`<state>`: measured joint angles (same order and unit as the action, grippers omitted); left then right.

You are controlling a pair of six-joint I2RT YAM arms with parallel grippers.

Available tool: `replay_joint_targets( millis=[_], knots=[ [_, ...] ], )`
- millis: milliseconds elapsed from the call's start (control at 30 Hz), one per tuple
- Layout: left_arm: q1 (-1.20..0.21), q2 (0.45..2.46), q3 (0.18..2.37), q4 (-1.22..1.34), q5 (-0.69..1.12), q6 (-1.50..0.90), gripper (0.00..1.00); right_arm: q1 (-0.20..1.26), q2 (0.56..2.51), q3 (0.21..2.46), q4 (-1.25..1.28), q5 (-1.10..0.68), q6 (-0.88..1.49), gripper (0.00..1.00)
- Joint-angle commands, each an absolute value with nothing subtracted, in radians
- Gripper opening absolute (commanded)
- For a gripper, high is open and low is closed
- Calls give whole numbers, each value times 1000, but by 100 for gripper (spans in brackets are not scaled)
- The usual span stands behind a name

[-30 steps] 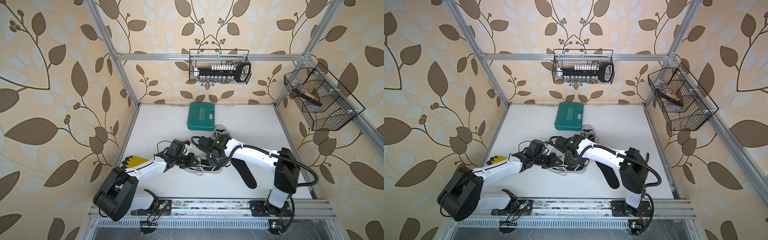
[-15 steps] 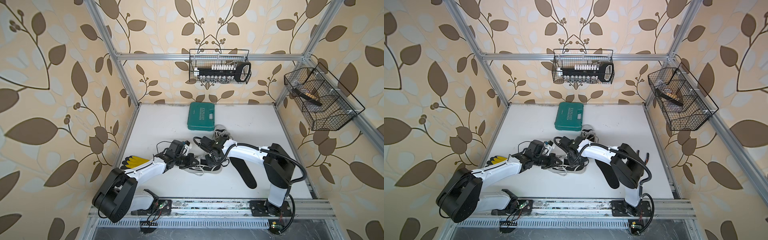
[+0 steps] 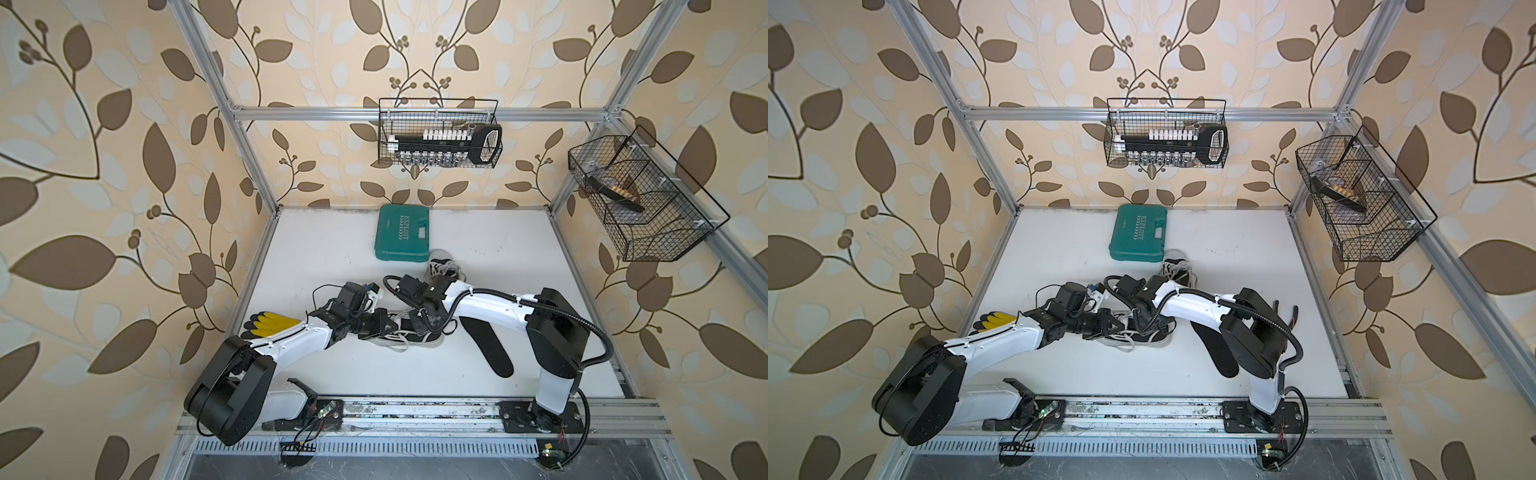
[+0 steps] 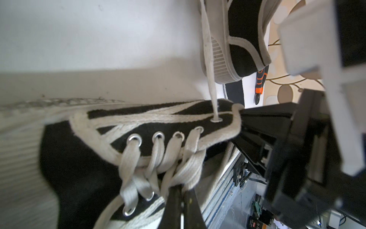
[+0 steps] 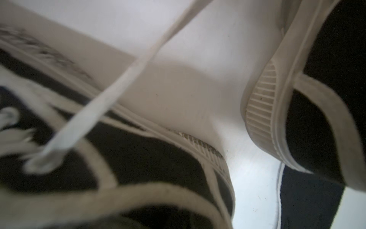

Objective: Insert the insole into the shoe

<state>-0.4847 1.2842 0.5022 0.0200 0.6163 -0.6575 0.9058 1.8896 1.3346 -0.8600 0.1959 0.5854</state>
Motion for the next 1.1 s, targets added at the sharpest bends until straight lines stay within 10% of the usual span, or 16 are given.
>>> replay_joint_targets(
  millis=[0, 1067],
  knots=[
    [-483, 1270, 486, -26, 600, -650, 0, 890, 1963, 1335, -880, 264, 550, 0],
    [-485, 1306, 494, -3, 602, -652, 0, 889, 1964, 1373, -820, 181, 543, 0]
  ],
)
